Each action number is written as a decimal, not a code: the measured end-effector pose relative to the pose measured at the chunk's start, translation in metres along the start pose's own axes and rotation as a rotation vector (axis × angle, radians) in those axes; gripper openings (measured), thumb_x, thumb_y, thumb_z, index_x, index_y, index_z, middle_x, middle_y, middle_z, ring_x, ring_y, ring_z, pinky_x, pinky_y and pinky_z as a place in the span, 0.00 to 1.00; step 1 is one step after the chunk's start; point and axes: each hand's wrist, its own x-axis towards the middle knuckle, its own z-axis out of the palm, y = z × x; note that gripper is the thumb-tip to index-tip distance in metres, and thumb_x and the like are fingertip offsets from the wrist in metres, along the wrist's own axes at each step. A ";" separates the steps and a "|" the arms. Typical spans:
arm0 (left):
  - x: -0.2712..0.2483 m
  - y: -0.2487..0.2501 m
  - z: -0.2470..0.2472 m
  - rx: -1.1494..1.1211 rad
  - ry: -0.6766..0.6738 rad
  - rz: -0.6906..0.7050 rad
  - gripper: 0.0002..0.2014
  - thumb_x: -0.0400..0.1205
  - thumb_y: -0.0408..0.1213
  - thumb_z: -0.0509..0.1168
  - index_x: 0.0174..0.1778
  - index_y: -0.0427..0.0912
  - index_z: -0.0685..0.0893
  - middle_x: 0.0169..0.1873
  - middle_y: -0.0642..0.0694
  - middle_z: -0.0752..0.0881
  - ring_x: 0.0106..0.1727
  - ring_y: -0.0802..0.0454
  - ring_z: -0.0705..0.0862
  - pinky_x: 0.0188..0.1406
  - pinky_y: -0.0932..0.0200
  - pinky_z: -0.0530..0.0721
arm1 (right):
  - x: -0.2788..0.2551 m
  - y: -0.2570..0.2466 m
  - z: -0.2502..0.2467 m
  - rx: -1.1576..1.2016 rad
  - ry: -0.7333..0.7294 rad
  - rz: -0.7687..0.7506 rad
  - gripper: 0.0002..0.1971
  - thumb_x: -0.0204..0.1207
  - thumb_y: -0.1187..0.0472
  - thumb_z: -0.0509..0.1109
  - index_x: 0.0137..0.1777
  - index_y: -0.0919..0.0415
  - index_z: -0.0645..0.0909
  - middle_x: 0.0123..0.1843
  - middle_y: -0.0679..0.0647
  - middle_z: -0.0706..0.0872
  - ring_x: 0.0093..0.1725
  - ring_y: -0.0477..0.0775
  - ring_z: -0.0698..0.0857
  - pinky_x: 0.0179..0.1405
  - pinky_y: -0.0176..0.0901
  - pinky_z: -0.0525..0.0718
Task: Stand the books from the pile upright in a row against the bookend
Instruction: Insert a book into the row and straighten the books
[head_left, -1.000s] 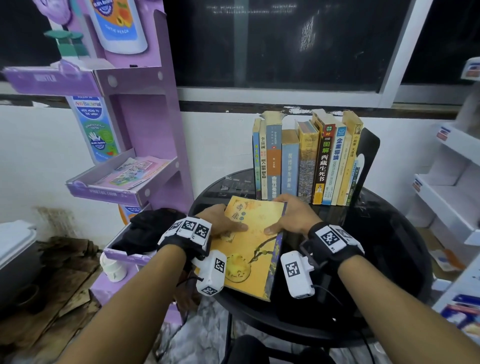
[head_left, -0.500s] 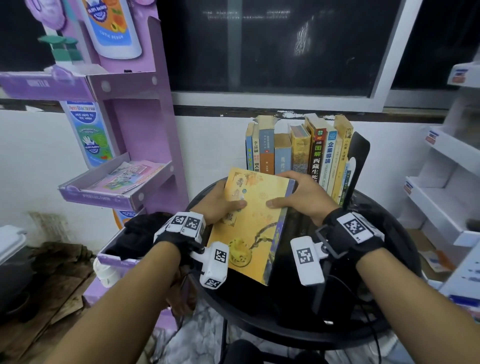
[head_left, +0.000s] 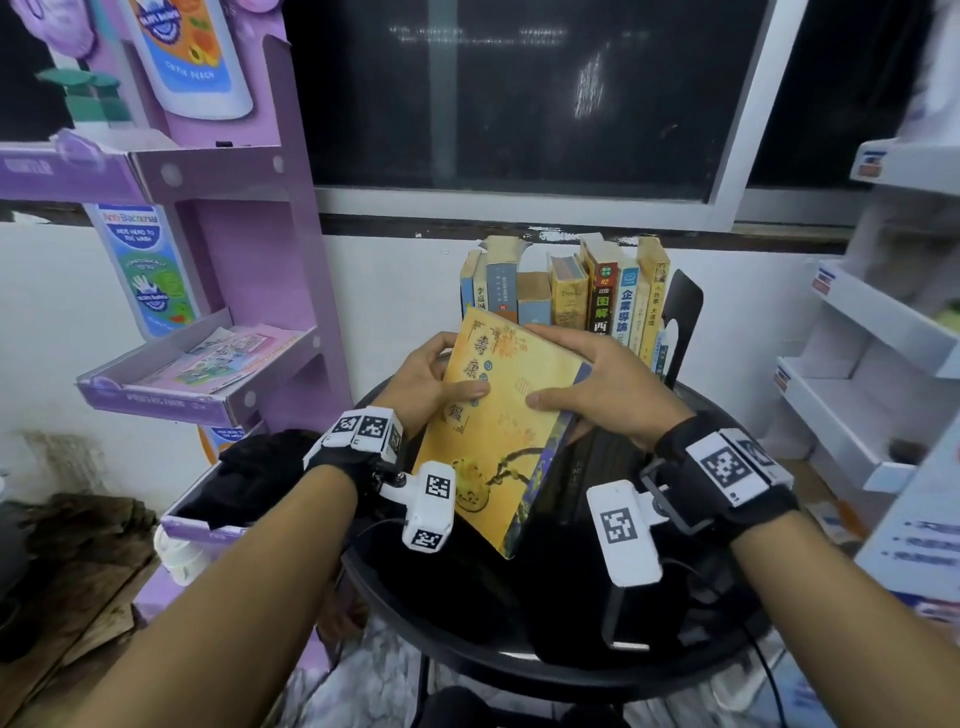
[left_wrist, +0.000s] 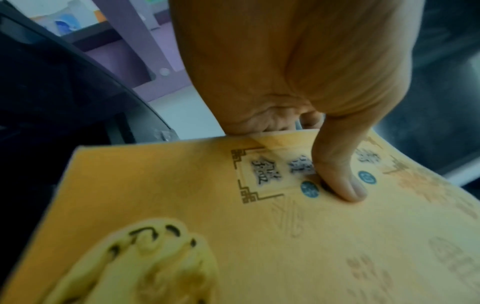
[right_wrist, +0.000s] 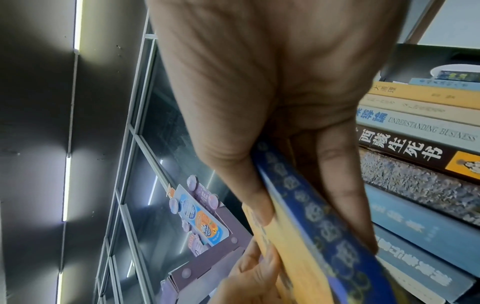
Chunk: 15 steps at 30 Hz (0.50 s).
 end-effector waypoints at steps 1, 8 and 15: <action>0.003 0.002 0.004 0.023 0.001 0.002 0.23 0.70 0.25 0.75 0.57 0.43 0.75 0.50 0.39 0.89 0.51 0.35 0.88 0.48 0.38 0.88 | -0.001 0.002 -0.002 -0.035 0.033 -0.018 0.37 0.68 0.67 0.80 0.73 0.38 0.74 0.56 0.43 0.88 0.46 0.51 0.91 0.36 0.56 0.91; 0.034 0.009 0.045 0.258 -0.021 0.038 0.23 0.74 0.32 0.76 0.62 0.45 0.75 0.59 0.42 0.84 0.60 0.45 0.84 0.58 0.47 0.85 | -0.011 0.011 -0.038 -0.147 0.172 -0.065 0.33 0.69 0.67 0.80 0.73 0.44 0.77 0.57 0.41 0.86 0.52 0.47 0.88 0.37 0.36 0.90; 0.065 0.014 0.097 0.713 -0.004 0.287 0.23 0.78 0.39 0.73 0.69 0.46 0.77 0.62 0.53 0.82 0.61 0.58 0.80 0.56 0.68 0.73 | -0.035 0.030 -0.100 -0.250 0.344 0.026 0.30 0.69 0.67 0.79 0.70 0.45 0.80 0.53 0.44 0.87 0.44 0.40 0.86 0.38 0.26 0.82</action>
